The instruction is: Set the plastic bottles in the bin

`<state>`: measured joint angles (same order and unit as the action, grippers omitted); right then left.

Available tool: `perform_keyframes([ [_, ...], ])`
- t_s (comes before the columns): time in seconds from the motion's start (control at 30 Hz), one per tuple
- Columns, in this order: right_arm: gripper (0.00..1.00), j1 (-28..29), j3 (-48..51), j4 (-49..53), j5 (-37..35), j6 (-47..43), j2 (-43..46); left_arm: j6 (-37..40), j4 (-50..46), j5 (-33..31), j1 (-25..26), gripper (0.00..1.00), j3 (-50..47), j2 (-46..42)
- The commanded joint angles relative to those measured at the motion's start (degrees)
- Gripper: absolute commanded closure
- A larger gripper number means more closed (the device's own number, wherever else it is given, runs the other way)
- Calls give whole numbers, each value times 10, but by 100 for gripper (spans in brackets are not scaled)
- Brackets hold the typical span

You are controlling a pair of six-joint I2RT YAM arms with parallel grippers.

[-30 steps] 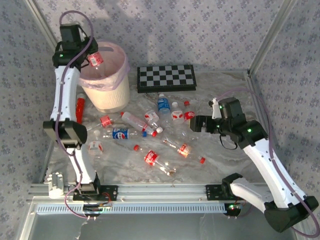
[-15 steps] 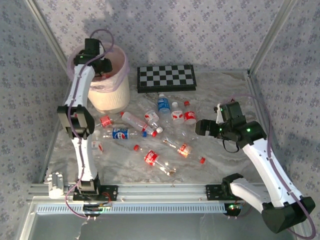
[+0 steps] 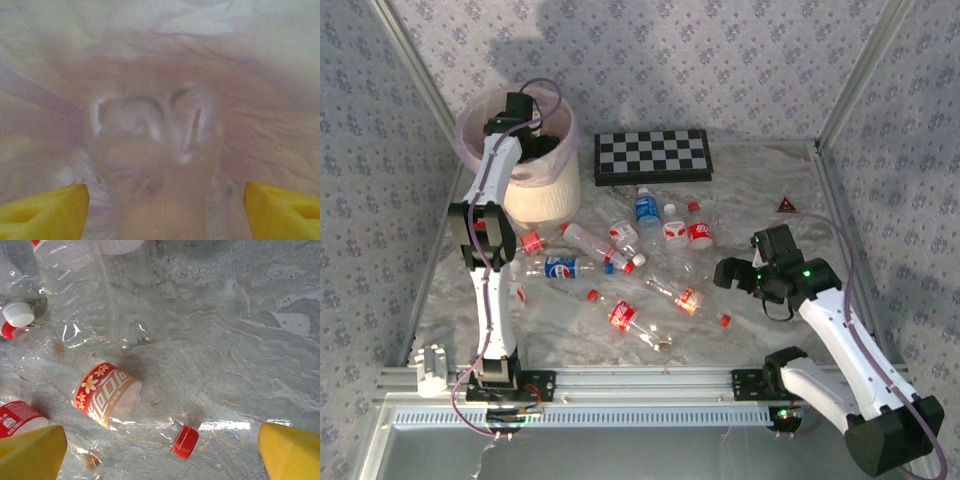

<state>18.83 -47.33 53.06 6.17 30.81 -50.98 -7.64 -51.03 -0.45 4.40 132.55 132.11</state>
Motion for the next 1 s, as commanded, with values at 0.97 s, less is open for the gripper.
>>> perform_keyframes([
  [0.97,16,-2,-31,-205,47,-68,-307,-103,95,193,95,10,-394,-634],
])
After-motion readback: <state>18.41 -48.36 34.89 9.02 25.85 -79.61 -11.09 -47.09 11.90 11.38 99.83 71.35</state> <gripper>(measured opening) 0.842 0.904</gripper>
